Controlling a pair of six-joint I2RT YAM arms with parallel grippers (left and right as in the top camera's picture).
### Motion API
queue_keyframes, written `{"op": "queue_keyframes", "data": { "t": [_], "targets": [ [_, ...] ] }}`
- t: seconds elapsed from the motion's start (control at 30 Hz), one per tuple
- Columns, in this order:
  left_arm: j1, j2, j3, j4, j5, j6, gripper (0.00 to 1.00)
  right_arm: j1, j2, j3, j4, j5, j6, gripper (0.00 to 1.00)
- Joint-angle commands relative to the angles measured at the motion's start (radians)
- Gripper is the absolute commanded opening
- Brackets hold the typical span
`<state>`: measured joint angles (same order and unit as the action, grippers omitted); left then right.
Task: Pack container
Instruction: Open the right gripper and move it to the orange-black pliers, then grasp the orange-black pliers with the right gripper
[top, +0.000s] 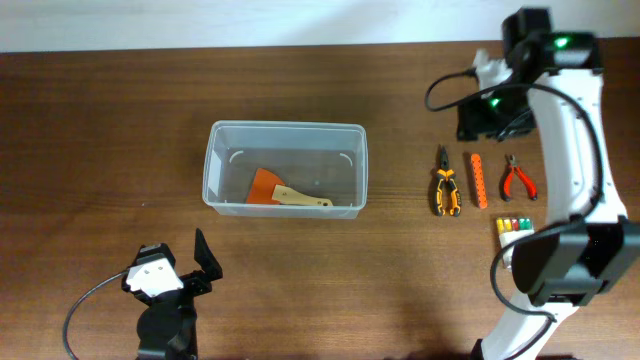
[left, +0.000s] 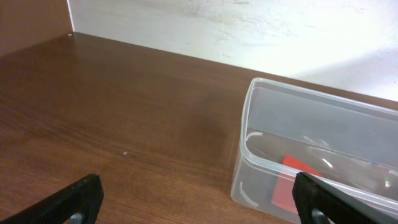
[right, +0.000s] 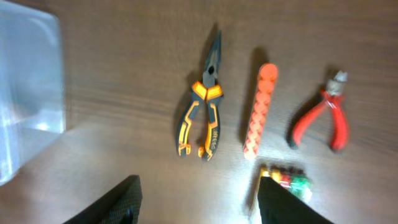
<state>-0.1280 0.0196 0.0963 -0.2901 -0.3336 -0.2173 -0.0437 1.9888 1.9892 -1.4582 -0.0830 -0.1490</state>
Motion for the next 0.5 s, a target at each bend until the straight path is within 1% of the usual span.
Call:
{"op": "queue_keyframes", "data": {
  "t": [0.0, 0.07, 0.27, 0.47],
  "targets": [
    [-0.003, -0.008, -0.003, -0.002, -0.003, 0.009, 0.99, -0.003, 0.007, -0.184, 0.089, -0.019, 0.009, 0.6],
    [-0.003, -0.008, -0.003, -0.002, -0.003, 0.009, 0.99, -0.003, 0.007, -0.273, 0.148, -0.019, 0.008, 0.6],
    [-0.003, -0.008, -0.003, -0.002, -0.003, 0.009, 0.99, -0.002, 0.007, -0.435, 0.266, -0.02, 0.013, 0.58],
    [-0.003, -0.008, -0.003, -0.002, -0.003, 0.009, 0.99, 0.003, 0.008, -0.538, 0.346, -0.072, 0.041, 0.52]
  ]
}}
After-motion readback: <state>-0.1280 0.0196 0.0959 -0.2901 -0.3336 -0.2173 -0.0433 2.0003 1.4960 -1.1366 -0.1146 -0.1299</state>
